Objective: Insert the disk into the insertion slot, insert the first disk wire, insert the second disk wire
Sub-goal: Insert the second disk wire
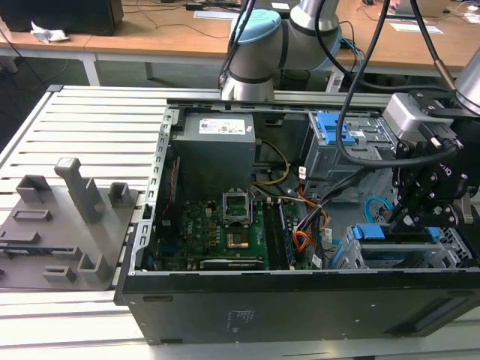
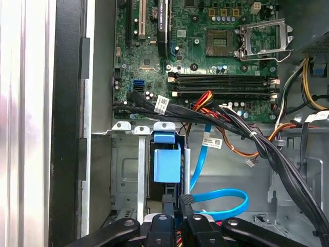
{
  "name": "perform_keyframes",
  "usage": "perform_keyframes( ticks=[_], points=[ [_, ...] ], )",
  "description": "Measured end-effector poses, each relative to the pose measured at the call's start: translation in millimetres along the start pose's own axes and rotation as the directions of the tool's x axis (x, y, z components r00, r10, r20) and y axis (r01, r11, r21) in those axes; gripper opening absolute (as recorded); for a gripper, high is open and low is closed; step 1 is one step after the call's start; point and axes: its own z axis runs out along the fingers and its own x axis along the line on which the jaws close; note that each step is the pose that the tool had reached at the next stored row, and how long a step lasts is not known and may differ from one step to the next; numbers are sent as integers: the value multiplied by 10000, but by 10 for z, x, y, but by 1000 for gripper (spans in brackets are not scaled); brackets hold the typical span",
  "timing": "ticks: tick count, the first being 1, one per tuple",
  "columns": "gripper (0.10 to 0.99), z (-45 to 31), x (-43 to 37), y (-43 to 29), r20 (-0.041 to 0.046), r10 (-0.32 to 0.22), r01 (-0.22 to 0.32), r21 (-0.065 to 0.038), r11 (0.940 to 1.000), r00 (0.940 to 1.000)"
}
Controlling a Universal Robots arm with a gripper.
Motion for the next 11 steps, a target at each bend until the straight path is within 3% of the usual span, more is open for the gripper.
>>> perform_keyframes(
  ticks=[2,5,10,11],
  points=[
    [235,7,0,-1,8,-2,2,-1,10000,10000],
    [235,-33,1,2,10,0,0,0,10000,10000],
    [224,-307,-17,17,2,0,0,-1,10000,10000],
    [157,-340,-21,18,3,0,0,-1,10000,10000]
  ],
)
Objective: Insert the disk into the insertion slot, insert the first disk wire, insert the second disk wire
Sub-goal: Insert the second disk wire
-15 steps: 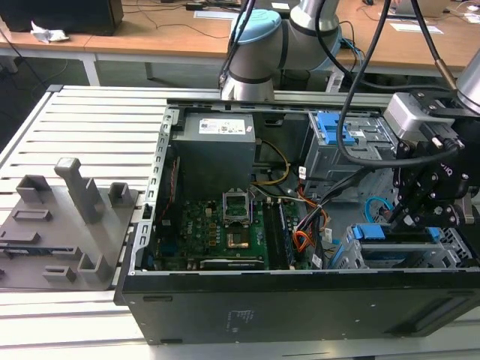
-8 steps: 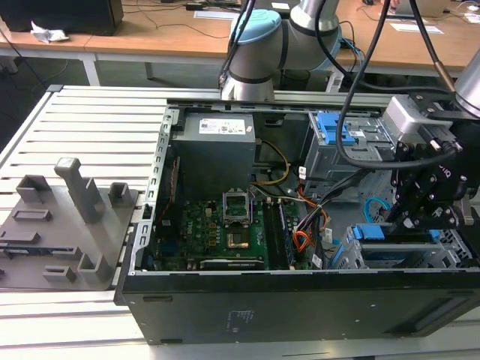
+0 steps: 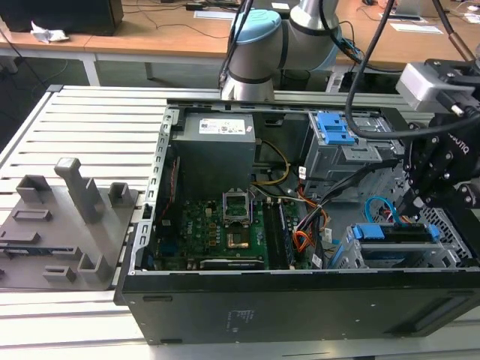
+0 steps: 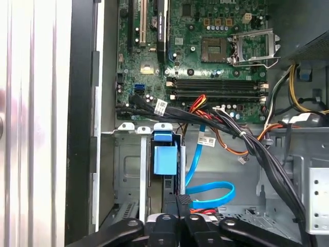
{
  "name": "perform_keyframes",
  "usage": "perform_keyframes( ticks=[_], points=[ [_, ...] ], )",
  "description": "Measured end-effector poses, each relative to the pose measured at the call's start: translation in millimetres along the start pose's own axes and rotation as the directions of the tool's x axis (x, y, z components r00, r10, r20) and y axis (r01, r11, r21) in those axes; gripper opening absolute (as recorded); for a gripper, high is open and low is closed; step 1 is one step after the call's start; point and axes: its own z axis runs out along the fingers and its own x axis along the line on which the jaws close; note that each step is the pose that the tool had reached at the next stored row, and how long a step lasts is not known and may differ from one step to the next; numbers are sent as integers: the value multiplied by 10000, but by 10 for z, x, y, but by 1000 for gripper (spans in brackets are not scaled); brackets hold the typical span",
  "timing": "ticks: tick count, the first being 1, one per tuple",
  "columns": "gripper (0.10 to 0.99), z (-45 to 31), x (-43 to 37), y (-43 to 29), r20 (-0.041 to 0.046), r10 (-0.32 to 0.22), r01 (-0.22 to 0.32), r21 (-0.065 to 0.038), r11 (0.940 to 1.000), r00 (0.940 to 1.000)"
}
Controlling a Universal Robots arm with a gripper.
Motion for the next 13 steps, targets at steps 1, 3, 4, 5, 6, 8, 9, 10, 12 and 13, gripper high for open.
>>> perform_keyframes(
  ticks=[1,3,4,5,6,8,9,10,12,13],
  points=[
    [106,-43,-2,2,-2,-1,1,0,10000,10000],
    [106,-93,-1,5,-2,-2,2,3,10000,10000],
    [106,-93,-1,7,1,0,0,3,10000,10000],
    [106,-94,-1,32,-5,2,-2,4,10000,10000],
    [106,-91,-1,63,-2,-1,1,3,10000,10000],
    [106,-88,0,115,-2,0,0,3,10000,10000],
    [106,-88,0,117,-2,-1,1,3,10000,10000],
    [106,-88,0,117,-2,-1,1,3,10000,10000],
    [106,-88,0,118,-2,-1,1,3,10000,10000],
    [106,-88,0,118,-2,-1,1,3,10000,10000]
  ],
)
